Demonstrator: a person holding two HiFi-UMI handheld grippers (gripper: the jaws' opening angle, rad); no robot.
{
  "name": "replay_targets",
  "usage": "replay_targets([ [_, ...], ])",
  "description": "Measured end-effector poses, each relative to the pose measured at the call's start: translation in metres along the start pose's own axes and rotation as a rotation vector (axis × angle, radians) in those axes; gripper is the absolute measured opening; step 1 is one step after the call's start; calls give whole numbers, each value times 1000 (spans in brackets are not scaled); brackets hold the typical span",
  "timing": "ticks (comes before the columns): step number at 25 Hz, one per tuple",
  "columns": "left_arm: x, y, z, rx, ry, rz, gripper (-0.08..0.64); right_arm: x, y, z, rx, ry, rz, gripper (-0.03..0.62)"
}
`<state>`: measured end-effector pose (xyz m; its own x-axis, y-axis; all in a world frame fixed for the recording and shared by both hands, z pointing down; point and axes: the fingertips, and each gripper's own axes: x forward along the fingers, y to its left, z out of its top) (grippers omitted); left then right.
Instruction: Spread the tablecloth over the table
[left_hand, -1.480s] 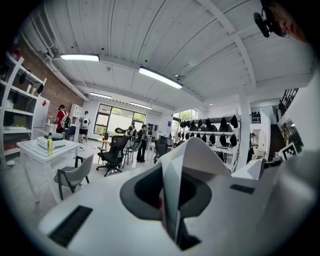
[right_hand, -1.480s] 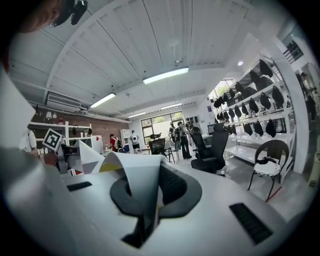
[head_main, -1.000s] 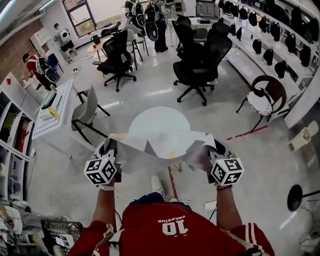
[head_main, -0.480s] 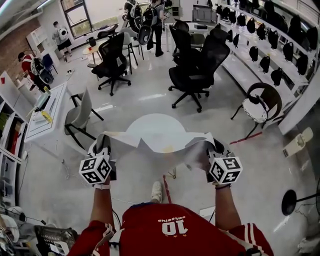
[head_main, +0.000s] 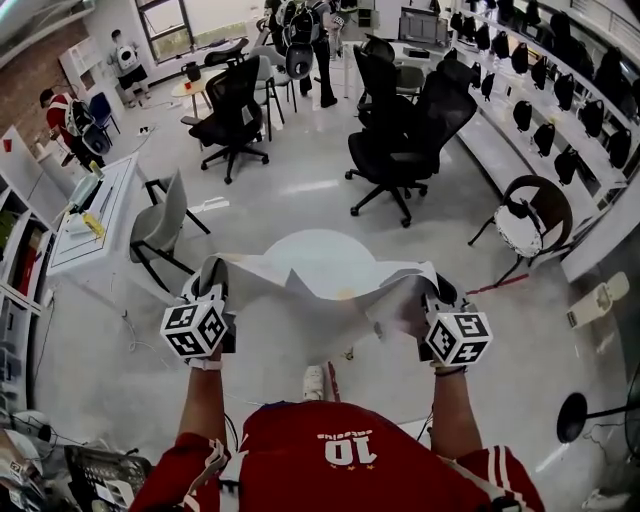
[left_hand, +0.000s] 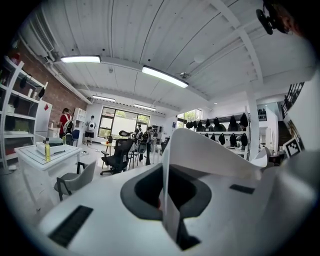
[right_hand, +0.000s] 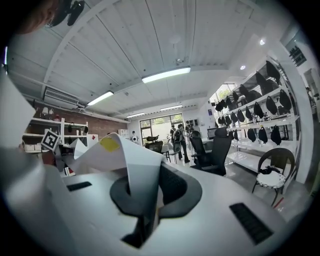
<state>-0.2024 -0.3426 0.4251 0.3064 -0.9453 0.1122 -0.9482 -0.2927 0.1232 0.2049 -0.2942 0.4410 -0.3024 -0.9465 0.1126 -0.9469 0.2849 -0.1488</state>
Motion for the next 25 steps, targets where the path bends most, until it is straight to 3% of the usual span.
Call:
replay_targets([
  [14, 37, -1, 9, -39, 20, -48, 8, 29, -18, 10, 20, -14, -13, 17],
  [25, 80, 9, 37, -16, -13, -77, 8, 66, -24, 37, 0, -54, -23, 17],
])
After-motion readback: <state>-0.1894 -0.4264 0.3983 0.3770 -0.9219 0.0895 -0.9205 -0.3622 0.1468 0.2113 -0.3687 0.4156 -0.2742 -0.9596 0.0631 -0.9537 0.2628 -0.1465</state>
